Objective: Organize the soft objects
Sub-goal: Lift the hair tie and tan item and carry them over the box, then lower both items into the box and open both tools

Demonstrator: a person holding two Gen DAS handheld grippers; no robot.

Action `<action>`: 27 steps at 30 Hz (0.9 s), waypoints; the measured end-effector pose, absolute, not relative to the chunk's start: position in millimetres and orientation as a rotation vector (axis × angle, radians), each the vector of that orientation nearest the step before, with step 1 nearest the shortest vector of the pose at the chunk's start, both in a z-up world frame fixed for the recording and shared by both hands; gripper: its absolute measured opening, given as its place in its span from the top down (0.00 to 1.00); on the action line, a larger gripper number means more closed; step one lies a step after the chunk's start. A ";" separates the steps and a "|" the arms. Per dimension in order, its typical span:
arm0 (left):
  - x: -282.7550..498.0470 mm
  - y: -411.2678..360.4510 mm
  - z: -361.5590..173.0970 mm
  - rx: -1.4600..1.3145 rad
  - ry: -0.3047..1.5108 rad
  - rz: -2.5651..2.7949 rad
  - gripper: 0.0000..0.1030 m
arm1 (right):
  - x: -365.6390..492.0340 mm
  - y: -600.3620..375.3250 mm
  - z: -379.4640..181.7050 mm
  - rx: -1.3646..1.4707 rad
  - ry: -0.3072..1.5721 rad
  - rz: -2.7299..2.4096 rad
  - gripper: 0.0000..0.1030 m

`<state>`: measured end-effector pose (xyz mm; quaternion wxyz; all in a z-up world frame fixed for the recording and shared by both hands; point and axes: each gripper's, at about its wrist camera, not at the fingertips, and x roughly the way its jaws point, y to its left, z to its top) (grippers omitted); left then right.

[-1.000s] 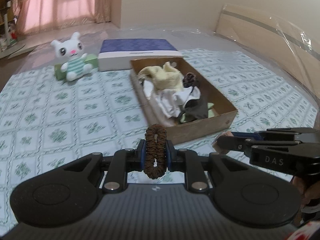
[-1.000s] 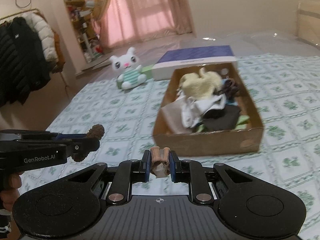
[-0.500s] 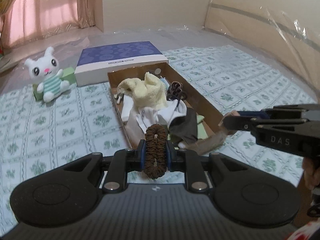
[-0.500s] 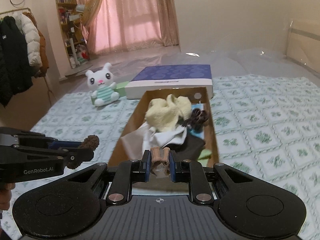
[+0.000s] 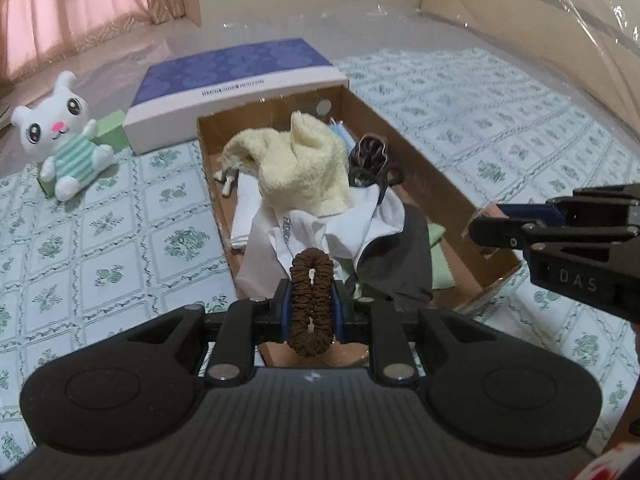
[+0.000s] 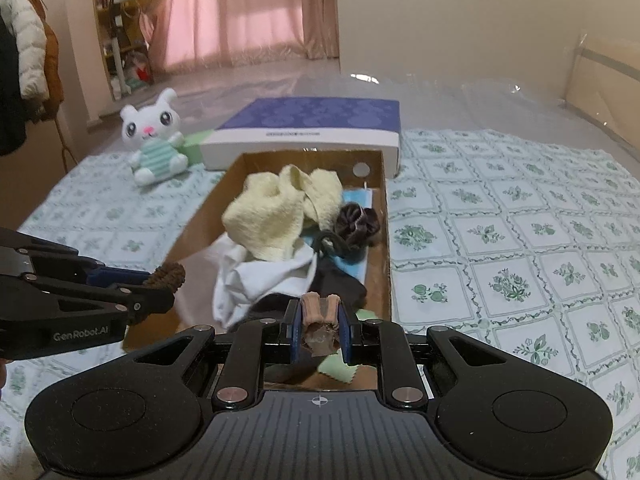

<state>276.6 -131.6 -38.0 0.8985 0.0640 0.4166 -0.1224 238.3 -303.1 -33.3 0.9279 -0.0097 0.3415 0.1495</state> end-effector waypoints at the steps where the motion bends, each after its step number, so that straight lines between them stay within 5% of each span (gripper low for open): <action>1: 280.0 -133.2 -42.2 0.140 0.872 -0.252 0.82 | 241.7 -302.9 -35.9 -0.027 0.707 0.304 0.81; 15: 305.6 -145.6 -77.3 0.193 0.956 -0.273 0.81 | 267.0 -307.7 -63.3 -0.050 0.779 0.288 0.81; 27: 312.8 -145.7 -84.8 0.196 0.995 -0.274 0.54 | 272.1 -310.3 -66.7 -0.043 0.785 0.284 0.81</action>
